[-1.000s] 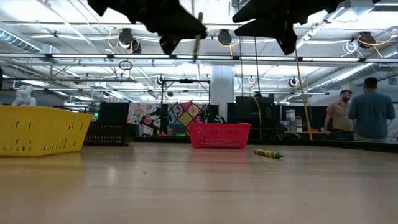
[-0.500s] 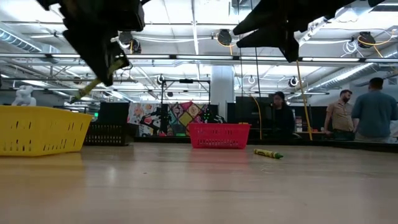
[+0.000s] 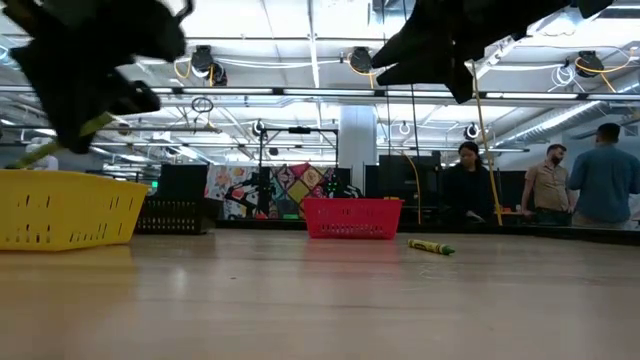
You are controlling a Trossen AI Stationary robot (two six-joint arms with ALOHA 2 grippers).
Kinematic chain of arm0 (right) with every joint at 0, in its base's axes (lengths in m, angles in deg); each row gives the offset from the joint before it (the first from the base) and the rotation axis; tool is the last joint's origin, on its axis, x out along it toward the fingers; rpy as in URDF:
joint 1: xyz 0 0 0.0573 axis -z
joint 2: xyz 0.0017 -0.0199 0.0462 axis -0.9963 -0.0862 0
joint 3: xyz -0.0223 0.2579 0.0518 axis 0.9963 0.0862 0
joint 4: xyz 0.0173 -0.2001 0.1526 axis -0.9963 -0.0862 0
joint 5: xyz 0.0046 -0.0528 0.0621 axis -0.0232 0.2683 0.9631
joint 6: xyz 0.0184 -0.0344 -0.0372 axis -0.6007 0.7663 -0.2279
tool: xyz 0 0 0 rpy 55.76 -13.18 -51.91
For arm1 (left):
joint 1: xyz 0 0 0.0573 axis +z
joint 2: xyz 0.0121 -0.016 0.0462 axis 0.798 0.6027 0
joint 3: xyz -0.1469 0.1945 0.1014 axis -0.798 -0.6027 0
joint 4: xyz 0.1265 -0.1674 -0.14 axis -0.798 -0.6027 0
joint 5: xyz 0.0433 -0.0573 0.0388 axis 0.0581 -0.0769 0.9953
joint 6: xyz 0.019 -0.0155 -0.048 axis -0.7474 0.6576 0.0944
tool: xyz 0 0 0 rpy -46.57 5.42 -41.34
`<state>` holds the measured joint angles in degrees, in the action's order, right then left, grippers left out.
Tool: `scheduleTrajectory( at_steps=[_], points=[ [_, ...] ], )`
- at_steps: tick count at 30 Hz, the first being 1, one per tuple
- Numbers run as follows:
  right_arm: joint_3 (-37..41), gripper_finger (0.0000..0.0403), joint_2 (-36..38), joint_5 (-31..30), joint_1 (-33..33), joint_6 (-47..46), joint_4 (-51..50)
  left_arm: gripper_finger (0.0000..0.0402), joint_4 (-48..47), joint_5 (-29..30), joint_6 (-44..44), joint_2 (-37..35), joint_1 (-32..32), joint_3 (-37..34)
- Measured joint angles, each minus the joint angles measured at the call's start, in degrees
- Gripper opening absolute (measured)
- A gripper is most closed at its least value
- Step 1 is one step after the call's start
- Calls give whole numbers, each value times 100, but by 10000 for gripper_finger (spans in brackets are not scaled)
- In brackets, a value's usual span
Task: Sort crayons
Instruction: Put the green crayon into the yellow bin
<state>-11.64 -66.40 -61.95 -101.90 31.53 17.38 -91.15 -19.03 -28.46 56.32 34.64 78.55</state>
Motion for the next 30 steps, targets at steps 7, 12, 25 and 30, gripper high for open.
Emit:
scheduleTrajectory(
  at_steps=[7,12,25,30],
  points=[
    [0,109,-337,1,239,-1133,-81,13,-995,92,151,0,-60,0],
    [0,109,-682,9,268,-1535,-91,13,-1003,104,152,0,-62,-78],
    [0,109,-797,765,250,-1722,-83,80,-925,171,152,1,-62,-424],
    [0,109,-799,754,263,-1245,63,89,-633,171,157,2,-62,-424]
  ],
)
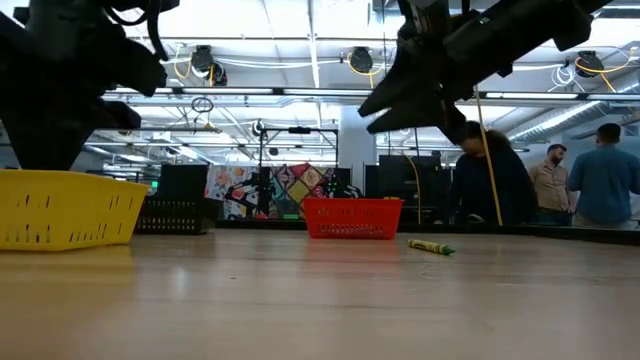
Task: Sort crayons
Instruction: Put the green crayon into the yellow bin
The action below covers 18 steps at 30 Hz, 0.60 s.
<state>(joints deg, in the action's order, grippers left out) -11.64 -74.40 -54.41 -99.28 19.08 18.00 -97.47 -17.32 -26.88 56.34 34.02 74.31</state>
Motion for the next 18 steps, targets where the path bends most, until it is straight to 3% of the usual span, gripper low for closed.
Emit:
scheduleTrajectory(
  at_steps=[4,8,14,18],
  points=[
    [0,109,0,3,28,386,535,90,161,0,132,0,0,0],
    [0,109,0,230,27,-211,552,90,159,0,410,0,0,0],
    [-2,109,-4,334,27,-1275,-630,90,156,0,435,0,0,0],
    [-339,109,-48,452,27,-1471,-1632,90,156,0,437,0,0,0]
  ],
)
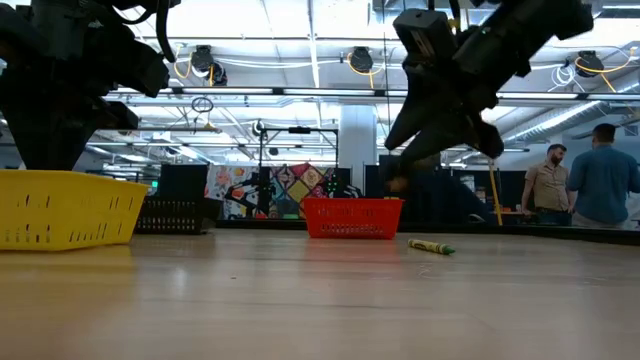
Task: Sort crayons
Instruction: Put the green crayon into the yellow bin
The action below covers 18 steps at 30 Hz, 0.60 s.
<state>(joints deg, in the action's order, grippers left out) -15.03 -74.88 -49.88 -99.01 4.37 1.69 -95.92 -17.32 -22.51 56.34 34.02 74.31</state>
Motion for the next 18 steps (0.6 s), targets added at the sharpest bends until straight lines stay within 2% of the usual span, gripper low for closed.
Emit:
scheduleTrajectory(
  at_steps=[6,11,18],
  points=[
    [-528,109,-2,-9,2,192,-908,90,0,0,5,2,0,0],
    [-692,109,-105,127,54,-285,-1669,90,2,0,2,2,0,0],
    [-701,109,-574,444,185,-548,-1571,90,110,7,2,3,2,0]
  ],
)
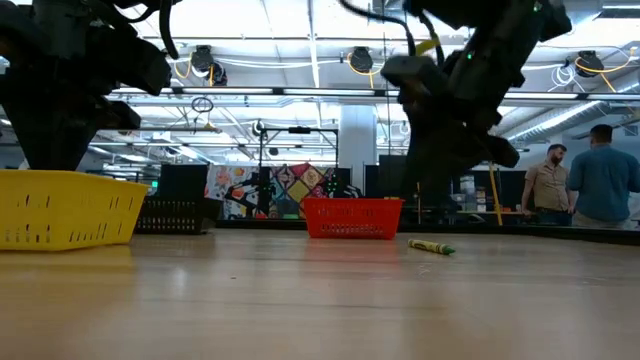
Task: Sort crayons
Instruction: Put the green crayon into the yellow bin
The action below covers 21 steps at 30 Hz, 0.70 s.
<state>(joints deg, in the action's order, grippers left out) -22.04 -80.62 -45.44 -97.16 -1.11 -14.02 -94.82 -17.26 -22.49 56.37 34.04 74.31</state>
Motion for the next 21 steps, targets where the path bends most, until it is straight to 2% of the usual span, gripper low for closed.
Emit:
scheduleTrajectory(
  at_steps=[21],
  points=[
    [-28,109,-1200,247,94,17,-208,90,8,20,-48,-1,1,0]
  ],
)
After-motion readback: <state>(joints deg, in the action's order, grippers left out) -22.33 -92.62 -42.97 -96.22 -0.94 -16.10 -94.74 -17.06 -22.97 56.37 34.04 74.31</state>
